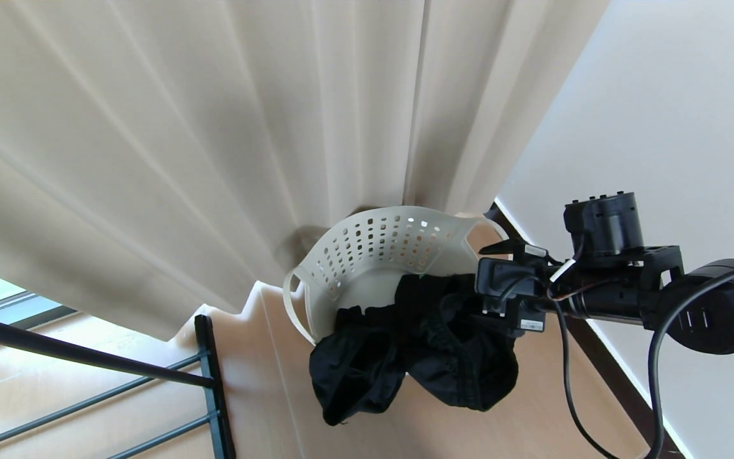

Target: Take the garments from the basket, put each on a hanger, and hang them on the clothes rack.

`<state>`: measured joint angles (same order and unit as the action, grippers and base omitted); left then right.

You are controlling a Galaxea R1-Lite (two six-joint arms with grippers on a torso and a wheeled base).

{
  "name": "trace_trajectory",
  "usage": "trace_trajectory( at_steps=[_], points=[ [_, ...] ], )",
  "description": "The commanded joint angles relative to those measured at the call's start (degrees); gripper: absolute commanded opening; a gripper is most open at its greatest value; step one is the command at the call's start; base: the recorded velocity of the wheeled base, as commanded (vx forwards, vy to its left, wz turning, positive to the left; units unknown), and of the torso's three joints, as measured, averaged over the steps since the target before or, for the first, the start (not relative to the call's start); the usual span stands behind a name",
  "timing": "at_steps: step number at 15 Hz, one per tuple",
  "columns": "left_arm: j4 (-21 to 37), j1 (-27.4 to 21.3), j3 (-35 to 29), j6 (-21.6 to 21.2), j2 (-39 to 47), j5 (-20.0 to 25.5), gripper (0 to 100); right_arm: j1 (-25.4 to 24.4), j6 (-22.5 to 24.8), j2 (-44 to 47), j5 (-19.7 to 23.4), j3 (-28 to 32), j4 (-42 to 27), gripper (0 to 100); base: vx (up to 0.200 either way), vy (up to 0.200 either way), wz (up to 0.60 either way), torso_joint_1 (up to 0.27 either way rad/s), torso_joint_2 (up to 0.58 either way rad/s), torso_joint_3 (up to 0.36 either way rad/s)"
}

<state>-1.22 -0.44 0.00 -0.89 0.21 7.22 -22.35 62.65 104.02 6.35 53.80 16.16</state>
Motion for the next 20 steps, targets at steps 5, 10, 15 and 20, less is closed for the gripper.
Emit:
trace_trajectory(
  at_steps=[5,10,15,20],
  points=[
    [-0.01,0.00,0.00,0.01,-0.03,-0.01,100,-0.86,-0.33,4.87,-0.02,1.75,0.10,100,0.000,0.000,0.00,0.000,0.00,0.000],
    [-0.01,0.00,0.00,0.01,-0.03,-0.01,100,-1.12,-1.21,8.74,-0.02,4.65,0.27,100,0.000,0.000,0.00,0.000,0.00,0.000],
    [-0.01,0.00,0.00,0.01,-0.03,-0.01,100,-1.12,-4.11,12.52,-0.20,4.56,9.06,100,0.000,0.000,0.00,0.000,0.00,0.000],
    [-0.01,0.00,0.00,0.01,-0.03,-0.01,100,-0.86,-4.11,12.87,-0.37,4.74,9.68,100,0.000,0.000,0.00,0.000,0.00,0.000]
  ],
)
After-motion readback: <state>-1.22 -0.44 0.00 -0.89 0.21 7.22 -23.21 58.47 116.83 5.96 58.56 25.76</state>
